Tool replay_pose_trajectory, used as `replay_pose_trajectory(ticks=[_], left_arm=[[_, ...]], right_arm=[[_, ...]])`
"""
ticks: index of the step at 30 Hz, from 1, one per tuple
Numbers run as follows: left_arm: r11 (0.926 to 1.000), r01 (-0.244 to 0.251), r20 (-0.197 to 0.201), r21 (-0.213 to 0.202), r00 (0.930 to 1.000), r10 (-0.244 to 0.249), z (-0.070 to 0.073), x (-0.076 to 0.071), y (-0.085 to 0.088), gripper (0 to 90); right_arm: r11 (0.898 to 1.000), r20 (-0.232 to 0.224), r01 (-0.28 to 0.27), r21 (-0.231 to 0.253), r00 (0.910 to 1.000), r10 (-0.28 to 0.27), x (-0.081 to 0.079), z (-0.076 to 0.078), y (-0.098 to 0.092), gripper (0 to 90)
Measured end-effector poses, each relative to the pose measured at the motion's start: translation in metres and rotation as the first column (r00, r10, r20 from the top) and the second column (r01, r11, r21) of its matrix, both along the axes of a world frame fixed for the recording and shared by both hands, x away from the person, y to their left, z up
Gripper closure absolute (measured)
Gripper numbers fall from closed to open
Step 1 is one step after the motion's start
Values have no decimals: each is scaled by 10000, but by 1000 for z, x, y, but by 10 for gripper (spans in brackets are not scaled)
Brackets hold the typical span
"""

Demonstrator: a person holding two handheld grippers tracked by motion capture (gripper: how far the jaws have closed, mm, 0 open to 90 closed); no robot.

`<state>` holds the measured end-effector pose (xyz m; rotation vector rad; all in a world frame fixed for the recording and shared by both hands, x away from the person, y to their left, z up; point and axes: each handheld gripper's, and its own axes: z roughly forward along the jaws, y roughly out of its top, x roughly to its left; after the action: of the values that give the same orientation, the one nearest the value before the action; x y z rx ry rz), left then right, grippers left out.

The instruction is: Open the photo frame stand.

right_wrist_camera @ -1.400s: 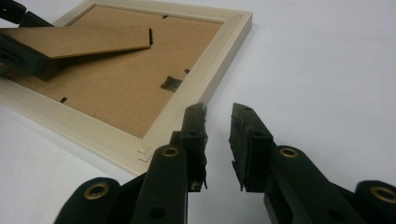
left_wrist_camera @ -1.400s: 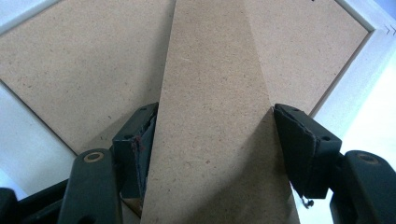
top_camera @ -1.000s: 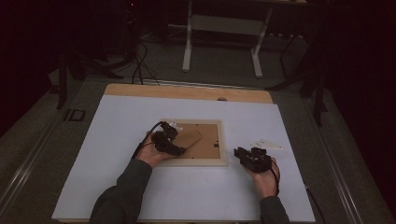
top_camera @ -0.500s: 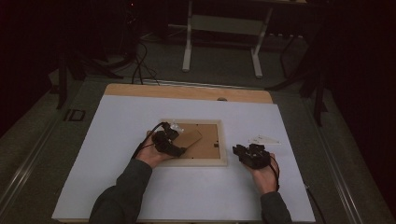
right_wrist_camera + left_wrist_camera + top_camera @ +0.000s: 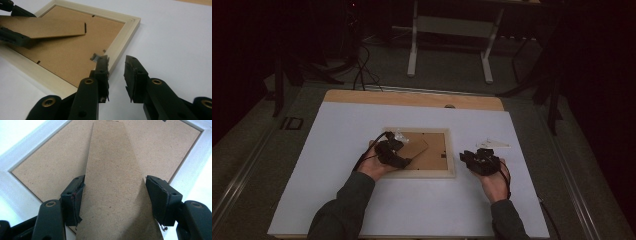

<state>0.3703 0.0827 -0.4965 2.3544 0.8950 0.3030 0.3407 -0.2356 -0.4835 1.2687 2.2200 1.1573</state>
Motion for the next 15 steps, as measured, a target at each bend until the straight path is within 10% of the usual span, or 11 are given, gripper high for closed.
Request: replay_pose_trajectory(ticks=[15], left_arm=[[9999,66,620,115,9980,-73,2,-7,-1,367]], right_arm=[[9996,-223,-216,-197,9995,212,11,9,3,677]])
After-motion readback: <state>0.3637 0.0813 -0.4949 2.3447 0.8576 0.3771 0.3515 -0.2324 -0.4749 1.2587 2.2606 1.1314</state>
